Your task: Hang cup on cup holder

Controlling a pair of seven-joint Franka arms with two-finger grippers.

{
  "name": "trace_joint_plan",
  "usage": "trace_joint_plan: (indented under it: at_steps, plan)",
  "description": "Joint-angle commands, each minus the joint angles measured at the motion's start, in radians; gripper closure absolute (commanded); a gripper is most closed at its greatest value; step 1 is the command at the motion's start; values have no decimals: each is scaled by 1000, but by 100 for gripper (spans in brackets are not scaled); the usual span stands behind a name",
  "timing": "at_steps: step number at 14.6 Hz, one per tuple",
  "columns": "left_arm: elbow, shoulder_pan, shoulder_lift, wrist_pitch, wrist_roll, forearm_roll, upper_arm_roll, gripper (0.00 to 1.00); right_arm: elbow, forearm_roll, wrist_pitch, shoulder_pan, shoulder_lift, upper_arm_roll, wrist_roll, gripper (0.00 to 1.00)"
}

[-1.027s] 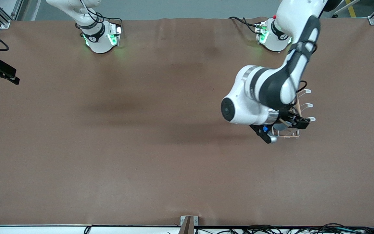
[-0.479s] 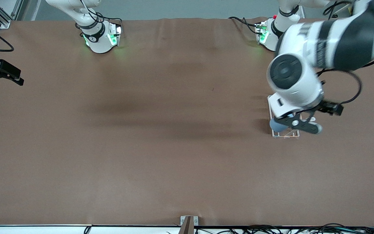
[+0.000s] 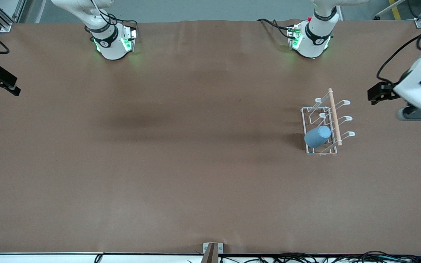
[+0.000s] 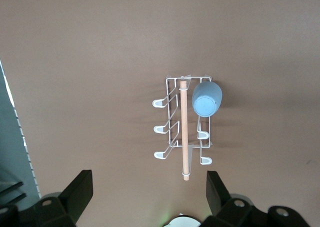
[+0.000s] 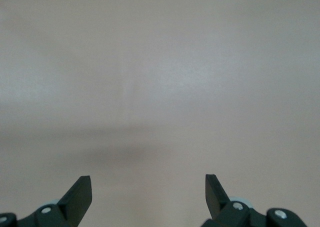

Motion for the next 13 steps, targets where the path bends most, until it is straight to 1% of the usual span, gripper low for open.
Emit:
trace_joint_plan:
  at_steps: [1,4,8,10,11,12,13]
  plan:
    - [-23,-10,-35,17,-26,-13,-7,0,8,-20,-8,0,18,2,8,0]
    - [-25,14,-72,17,-20,-29,-7,0,8,-19,35,-2,32,2,3,0]
    - [-31,25,-98,17,-22,-62,-4,0,13,-20,38,-10,40,1,-145,0]
    - [-35,31,-100,17,-22,-108,-1,0,10,-20,29,-11,40,-1,-147,0]
    - [-35,42,-101,19,-20,-112,-1,0,7,-20,28,-10,40,-1,-146,0]
    - [-51,62,-106,33,-20,-147,5,0,7,-20,28,-10,40,-2,-144,0]
    - [-99,73,-139,57,-20,-183,10,0,7,-20,28,-11,40,-2,-143,0]
